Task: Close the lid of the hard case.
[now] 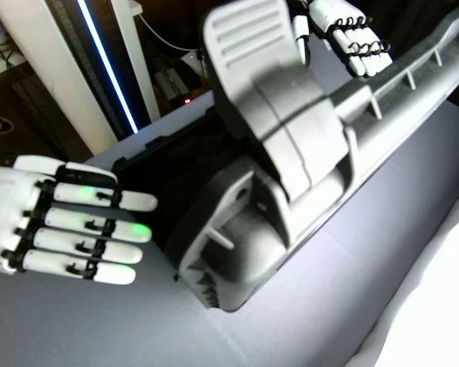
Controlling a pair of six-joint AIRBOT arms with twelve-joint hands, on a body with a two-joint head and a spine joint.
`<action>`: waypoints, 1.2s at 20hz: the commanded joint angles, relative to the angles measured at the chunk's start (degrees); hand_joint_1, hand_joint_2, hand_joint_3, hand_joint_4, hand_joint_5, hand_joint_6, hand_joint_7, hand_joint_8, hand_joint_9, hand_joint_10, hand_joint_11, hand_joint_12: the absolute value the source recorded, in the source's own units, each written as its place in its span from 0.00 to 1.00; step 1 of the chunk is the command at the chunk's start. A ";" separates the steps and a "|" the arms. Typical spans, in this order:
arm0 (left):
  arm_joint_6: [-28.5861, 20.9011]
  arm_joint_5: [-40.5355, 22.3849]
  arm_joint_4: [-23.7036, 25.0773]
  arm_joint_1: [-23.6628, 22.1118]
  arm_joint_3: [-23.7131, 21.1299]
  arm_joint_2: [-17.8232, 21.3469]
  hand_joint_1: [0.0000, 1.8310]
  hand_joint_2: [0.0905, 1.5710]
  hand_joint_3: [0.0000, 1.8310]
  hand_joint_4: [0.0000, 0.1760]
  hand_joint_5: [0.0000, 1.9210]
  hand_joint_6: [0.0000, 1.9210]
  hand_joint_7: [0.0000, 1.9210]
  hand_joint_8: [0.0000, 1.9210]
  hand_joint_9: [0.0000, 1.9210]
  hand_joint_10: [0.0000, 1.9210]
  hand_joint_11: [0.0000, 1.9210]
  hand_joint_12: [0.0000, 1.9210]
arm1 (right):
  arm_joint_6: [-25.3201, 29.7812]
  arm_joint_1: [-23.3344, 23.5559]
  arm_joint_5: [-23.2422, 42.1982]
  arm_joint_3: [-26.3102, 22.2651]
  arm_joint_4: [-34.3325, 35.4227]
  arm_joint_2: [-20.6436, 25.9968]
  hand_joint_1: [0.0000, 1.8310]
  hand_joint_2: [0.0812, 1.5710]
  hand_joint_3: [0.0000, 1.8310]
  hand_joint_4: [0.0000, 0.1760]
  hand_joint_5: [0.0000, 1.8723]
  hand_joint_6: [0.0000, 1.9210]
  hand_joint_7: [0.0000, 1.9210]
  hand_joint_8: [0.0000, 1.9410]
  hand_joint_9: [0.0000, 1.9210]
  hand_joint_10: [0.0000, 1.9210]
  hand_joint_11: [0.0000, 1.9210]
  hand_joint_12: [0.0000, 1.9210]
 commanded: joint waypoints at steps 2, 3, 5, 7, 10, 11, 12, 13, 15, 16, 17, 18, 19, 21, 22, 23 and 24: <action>-0.25 -6.67 -0.37 -0.54 0.57 -0.28 0.00 0.73 0.01 0.00 0.00 0.00 0.00 0.00 0.01 0.00 0.00 0.00 | 0.32 0.52 6.57 0.43 1.66 0.19 0.01 0.81 0.00 0.00 0.08 0.00 0.08 0.00 0.06 0.00 0.04 0.06; -0.34 -6.29 -0.82 -0.69 0.97 -0.49 0.00 0.74 0.02 0.00 0.00 0.00 0.00 0.00 0.01 0.00 0.00 0.00 | 0.32 0.53 6.28 0.65 2.01 0.07 0.01 0.81 0.00 0.00 0.08 0.00 0.08 0.00 0.06 0.00 0.04 0.06; -0.46 -4.57 -1.71 -1.63 2.34 -0.66 0.00 0.78 0.01 0.00 0.01 0.00 0.00 0.00 0.01 0.00 0.00 0.00 | 0.32 0.53 5.15 1.27 3.58 0.01 0.01 0.79 0.00 0.00 0.07 0.00 0.06 0.00 0.05 0.00 0.03 0.05; -0.72 -1.98 -2.15 -4.18 4.58 -1.80 0.00 0.79 0.01 0.00 0.00 0.00 0.00 0.00 0.00 0.00 0.00 0.00 | 0.32 0.52 4.03 2.29 5.49 0.01 0.00 0.78 0.00 0.05 0.07 0.00 0.06 0.00 0.03 0.00 0.00 0.04; -1.82 3.64 -2.18 -9.96 9.40 -5.08 0.00 0.79 0.01 0.00 0.00 0.00 0.00 0.00 0.00 0.00 0.00 0.00 | 0.33 0.93 2.21 4.73 9.04 -0.05 0.00 0.79 0.00 0.19 0.05 0.00 0.02 0.00 0.00 0.00 0.00 0.00; -1.81 5.53 -2.02 -12.00 10.78 -5.91 0.00 0.78 0.00 0.00 0.00 0.00 0.00 0.00 0.00 0.00 0.00 0.00 | 0.33 2.15 0.82 5.73 9.34 -0.28 0.00 0.80 0.00 0.09 0.05 0.00 0.02 0.00 0.00 0.00 0.00 0.00; -1.81 7.62 -1.69 -14.27 12.30 -6.84 0.00 0.77 0.00 0.00 0.00 0.00 0.00 0.00 0.00 0.00 0.00 0.00 | 0.33 4.20 -0.96 6.96 9.15 -0.66 0.00 0.79 0.00 0.11 0.05 0.00 0.01 0.00 0.00 0.00 0.00 0.00; -1.81 10.24 -1.19 -16.87 14.24 -8.07 0.00 0.76 0.00 0.00 0.00 0.00 0.00 0.00 0.00 0.00 0.00 0.00 | 0.33 6.66 -3.18 8.40 8.39 -1.17 0.00 0.81 0.01 0.00 0.05 0.00 0.03 0.01 0.00 0.00 0.00 0.00; -1.81 14.41 -0.09 -21.02 17.17 -9.97 0.00 0.74 0.00 0.00 0.00 0.00 0.00 0.00 0.00 0.00 0.01 0.00 | 0.33 11.27 -7.11 10.83 6.49 -2.18 0.00 0.78 0.00 0.01 0.06 0.00 0.04 0.01 0.00 0.00 0.00 0.00; -1.81 16.24 0.59 -22.76 18.32 -10.56 0.00 0.72 0.00 0.00 0.00 0.00 0.00 0.00 0.00 0.00 0.01 0.00 | 0.33 13.98 -9.52 12.22 5.17 -2.97 0.00 0.79 0.00 0.00 0.06 0.00 0.04 0.01 0.01 0.00 0.01 0.00; -1.71 17.33 1.05 -24.18 19.07 -10.98 0.00 0.70 0.00 0.00 0.00 0.00 0.00 0.00 0.01 0.00 0.03 0.01 | 0.33 16.43 -11.65 13.48 4.04 -3.83 0.00 0.80 0.00 0.00 0.06 0.00 0.05 0.01 0.03 0.01 0.03 0.01; -1.11 18.46 1.28 -25.44 19.63 -11.35 0.00 0.68 0.00 0.00 0.00 0.00 0.00 0.00 0.03 0.01 0.09 0.04 | 0.33 19.07 -14.49 15.03 2.65 -5.01 0.00 0.81 0.01 0.00 0.06 0.00 0.05 0.01 0.03 0.01 0.04 0.01; -0.55 19.72 1.66 -26.94 20.38 -11.90 0.00 0.68 0.00 0.00 0.00 0.00 0.00 0.00 0.01 0.00 0.06 0.03 | 0.33 21.83 -17.50 16.76 1.20 -6.36 0.00 0.82 0.01 0.00 0.07 0.01 0.05 0.01 0.03 0.01 0.04 0.02; -0.52 22.54 3.71 -29.57 21.67 -12.76 0.00 0.71 0.00 0.00 0.00 0.00 0.00 0.00 0.00 0.00 0.01 0.01 | 0.33 25.08 -21.10 18.90 -0.88 -8.13 0.00 0.82 0.01 0.00 0.07 0.00 0.06 0.01 0.03 0.01 0.04 0.01; -0.52 24.03 5.14 -31.25 22.21 -13.19 0.00 0.71 0.01 0.00 0.00 0.00 0.00 0.00 0.00 0.00 0.00 0.00 | 0.33 26.09 -21.83 19.31 -1.63 -8.41 0.00 0.82 0.01 0.00 0.07 0.01 0.06 0.01 0.04 0.01 0.04 0.01; -0.52 25.13 6.49 -32.78 22.51 -13.56 0.00 0.72 0.01 0.00 0.00 0.00 0.00 0.00 0.00 0.00 0.00 0.01 | 0.33 26.53 -21.96 19.35 -2.10 -8.43 0.00 0.83 0.01 0.00 0.07 0.01 0.07 0.01 0.04 0.01 0.04 0.01; -0.52 25.68 7.60 -33.67 22.56 -13.74 0.00 0.72 0.01 0.00 0.00 0.00 0.00 0.00 0.00 0.00 0.01 0.01 | 0.33 26.80 -21.95 19.34 -2.44 -8.42 0.00 0.83 0.01 0.00 0.07 0.01 0.07 0.01 0.04 0.01 0.04 0.01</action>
